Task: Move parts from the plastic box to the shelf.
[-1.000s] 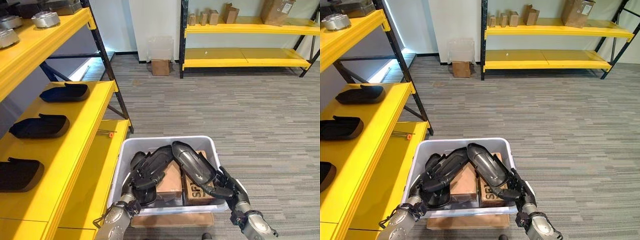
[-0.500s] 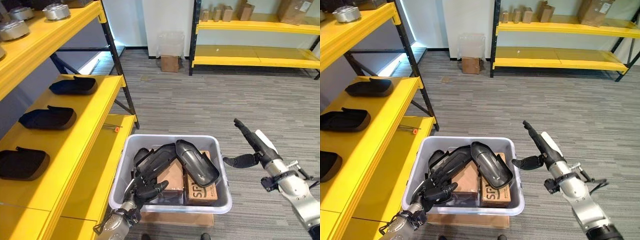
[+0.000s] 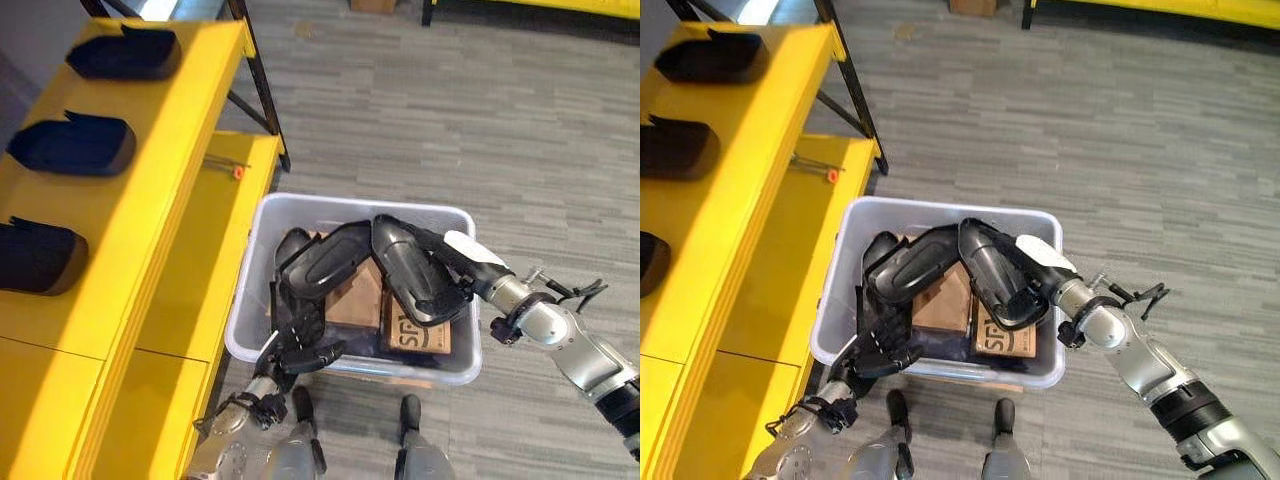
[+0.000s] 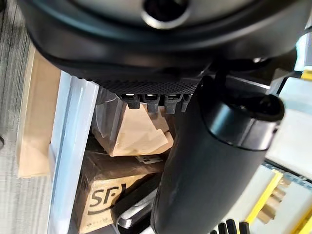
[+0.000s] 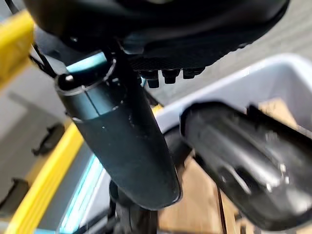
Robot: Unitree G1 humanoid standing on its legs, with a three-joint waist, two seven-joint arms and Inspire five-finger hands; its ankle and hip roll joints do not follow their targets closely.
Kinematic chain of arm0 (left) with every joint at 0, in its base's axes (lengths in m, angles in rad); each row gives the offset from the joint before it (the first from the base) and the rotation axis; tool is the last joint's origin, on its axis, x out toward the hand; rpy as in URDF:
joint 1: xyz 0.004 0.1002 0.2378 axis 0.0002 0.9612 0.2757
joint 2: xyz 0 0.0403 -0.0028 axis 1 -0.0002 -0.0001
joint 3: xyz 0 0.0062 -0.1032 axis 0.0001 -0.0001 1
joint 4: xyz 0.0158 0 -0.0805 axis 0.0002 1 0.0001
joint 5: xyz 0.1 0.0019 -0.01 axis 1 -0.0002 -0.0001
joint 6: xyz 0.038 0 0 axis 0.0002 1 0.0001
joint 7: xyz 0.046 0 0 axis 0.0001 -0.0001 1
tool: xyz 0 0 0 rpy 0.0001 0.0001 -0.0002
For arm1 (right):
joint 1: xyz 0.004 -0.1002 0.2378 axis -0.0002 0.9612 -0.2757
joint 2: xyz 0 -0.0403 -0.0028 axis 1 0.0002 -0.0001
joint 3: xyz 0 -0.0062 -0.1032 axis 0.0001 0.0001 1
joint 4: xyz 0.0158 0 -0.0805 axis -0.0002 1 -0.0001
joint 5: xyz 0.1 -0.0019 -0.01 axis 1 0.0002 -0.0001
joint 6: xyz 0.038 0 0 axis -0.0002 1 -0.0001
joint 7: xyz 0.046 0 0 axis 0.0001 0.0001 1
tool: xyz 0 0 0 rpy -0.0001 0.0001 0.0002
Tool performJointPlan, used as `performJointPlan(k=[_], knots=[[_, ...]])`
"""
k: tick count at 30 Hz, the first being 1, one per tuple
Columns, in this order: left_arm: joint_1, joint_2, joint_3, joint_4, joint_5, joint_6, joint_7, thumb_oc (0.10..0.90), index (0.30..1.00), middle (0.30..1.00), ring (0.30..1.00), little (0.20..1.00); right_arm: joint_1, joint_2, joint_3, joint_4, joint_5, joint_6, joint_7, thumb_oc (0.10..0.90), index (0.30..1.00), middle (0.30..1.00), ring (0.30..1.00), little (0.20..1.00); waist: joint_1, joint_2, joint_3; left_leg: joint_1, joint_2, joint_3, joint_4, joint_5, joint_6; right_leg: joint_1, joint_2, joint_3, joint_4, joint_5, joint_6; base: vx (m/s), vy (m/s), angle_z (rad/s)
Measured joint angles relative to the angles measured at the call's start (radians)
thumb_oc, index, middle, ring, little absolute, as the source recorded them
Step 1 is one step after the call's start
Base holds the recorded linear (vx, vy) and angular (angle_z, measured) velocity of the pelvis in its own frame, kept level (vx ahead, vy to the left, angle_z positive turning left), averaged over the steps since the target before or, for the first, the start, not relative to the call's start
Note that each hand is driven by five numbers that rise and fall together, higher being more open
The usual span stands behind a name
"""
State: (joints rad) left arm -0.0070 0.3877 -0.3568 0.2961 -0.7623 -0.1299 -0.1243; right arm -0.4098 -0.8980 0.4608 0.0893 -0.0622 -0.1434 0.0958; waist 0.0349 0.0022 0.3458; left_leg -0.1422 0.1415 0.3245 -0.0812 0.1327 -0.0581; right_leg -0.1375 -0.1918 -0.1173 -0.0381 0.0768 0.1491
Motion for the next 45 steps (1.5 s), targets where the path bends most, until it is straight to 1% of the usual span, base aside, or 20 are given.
performJointPlan(k=[5, 11, 18, 22, 28, 30, 34, 38, 45], knots=[[-0.092, 0.0, 0.005, 0.0, 0.0, -0.002, 0.004, 0.9, 1.0, 1.0, 1.0, 1.0, -0.091, 0.043, 0.017, 0.002, -0.014, 0.015, 0.001, 0.9, 1.0, 1.0, 1.0, 1.0, -0.002, 0.001, 0.073, -0.021, -0.003, 0.004, 0.0, 0.005, 0.003, -0.064, -0.007, 0.009, 0.083, -0.032, -0.001, -0.05, 0.035, -0.01], [-0.095, 0.0, 0.007, 0.0, 0.001, -0.002, 0.007, 0.9, 1.0, 1.0, 1.0, 1.0, -0.088, 0.05, 0.019, 0.002, -0.015, 0.02, 0.007, 0.9, 1.0, 1.0, 1.0, 1.0, -0.002, 0.002, 0.078, -0.021, -0.006, -0.001, 0.0, 0.005, 0.004, -0.065, -0.012, 0.001, 0.094, -0.041, -0.003, -0.01, 0.025, 0.02], [-0.088, 0.0, 0.008, 0.0, 0.002, -0.002, 0.007, 0.9, 1.0, 1.0, 1.0, 1.0, -0.053, 0.042, 0.016, 0.001, -0.018, 0.023, 0.028, 0.9, 1.0, 1.0, 1.0, 1.0, -0.004, 0.002, 0.078, -0.022, -0.006, 0.004, 0.0, 0.005, 0.005, -0.083, -0.013, 0.011, 0.117, -0.048, -0.002, 0.0, 0.004, -0.02], [-0.082, 0.0, 0.009, 0.001, 0.002, -0.002, 0.007, 0.9, 1.0, 1.0, 1.0, 1.0, -0.022, 0.022, 0.001, 0.001, -0.055, 0.025, 0.039, 0.9, 1.0, 1.0, 1.0, 1.0, -0.004, 0.004, 0.08, -0.03, -0.006, 0.008, 0.0, 0.009, 0.006, -0.103, -0.013, 0.018, 0.136, -0.054, -0.002, 0.0, 0.002, -0.02], [-0.061, 0.0, 0.01, 0.001, 0.003, -0.002, 0.007, 0.9, 1.0, 1.0, 1.0, 1.0, 0.018, -0.022, -0.007, 0.0, -0.057, 0.03, 0.052, 0.9, 1.0, 1.0, 1.0, 1.0, -0.007, 0.003, 0.082, -0.034, -0.005, 0.014, 0.0, 0.01, 0.006, -0.119, -0.013, 0.026, 0.153, -0.062, -0.002, 0.0, 0.002, -0.03], [-0.059, -0.001, 0.01, 0.0, 0.003, -0.002, 0.007, 0.9, 1.0, 1.0, 1.0, 1.0, 0.023, -0.053, -0.007, -0.008, -0.057, 0.029, 0.069, 0.9, 1.0, 1.0, 1.0, 1.0, -0.008, 0.003, 0.083, -0.039, -0.005, 0.015, 0.0, 0.01, 0.006, -0.125, -0.013, 0.027, 0.155, -0.063, -0.003, 0.0, 0.0, 0.0], [-0.057, -0.001, 0.014, 0.0, 0.003, -0.002, 0.007, 0.9, 1.0, 1.0, 1.0, 1.0, 0.033, -0.088, -0.021, -0.012, -0.057, 0.029, 0.087, 0.9, 1.0, 1.0, 1.0, 1.0, -0.007, 0.003, 0.083, -0.046, -0.005, 0.014, 0.0, 0.01, 0.006, -0.133, -0.013, 0.026, 0.161, -0.066, -0.003, 0.0, 0.0, 0.0], [-0.055, -0.001, 0.032, 0.0, 0.003, -0.004, 0.006, 0.9, 1.0, 1.0, 1.0, 1.0, 0.056, -0.109, -0.047, -0.035, -0.056, 0.029, 0.11, 0.9, 1.0, 1.0, 1.0, 1.0, -0.006, -0.002, 0.09, -0.046, -0.005, 0.013, 0.0, 0.01, 0.006, -0.134, -0.013, 0.025, 0.163, -0.068, -0.003, 0.0, 0.0, 0.0], [-0.053, -0.001, 0.044, 0.0, 0.003, -0.005, 0.007, 0.9, 1.0, 1.0, 1.0, 1.0, 0.051, -0.173, -0.049, -0.057, -0.056, 0.016, 0.125, 0.9, 1.0, 1.0, 1.0, 1.0, -0.006, -0.011, 0.099, -0.049, -0.005, 0.01, 0.0, 0.01, 0.006, -0.134, -0.013, 0.022, 0.164, -0.068, -0.003, 0.0, 0.0, 0.0]])
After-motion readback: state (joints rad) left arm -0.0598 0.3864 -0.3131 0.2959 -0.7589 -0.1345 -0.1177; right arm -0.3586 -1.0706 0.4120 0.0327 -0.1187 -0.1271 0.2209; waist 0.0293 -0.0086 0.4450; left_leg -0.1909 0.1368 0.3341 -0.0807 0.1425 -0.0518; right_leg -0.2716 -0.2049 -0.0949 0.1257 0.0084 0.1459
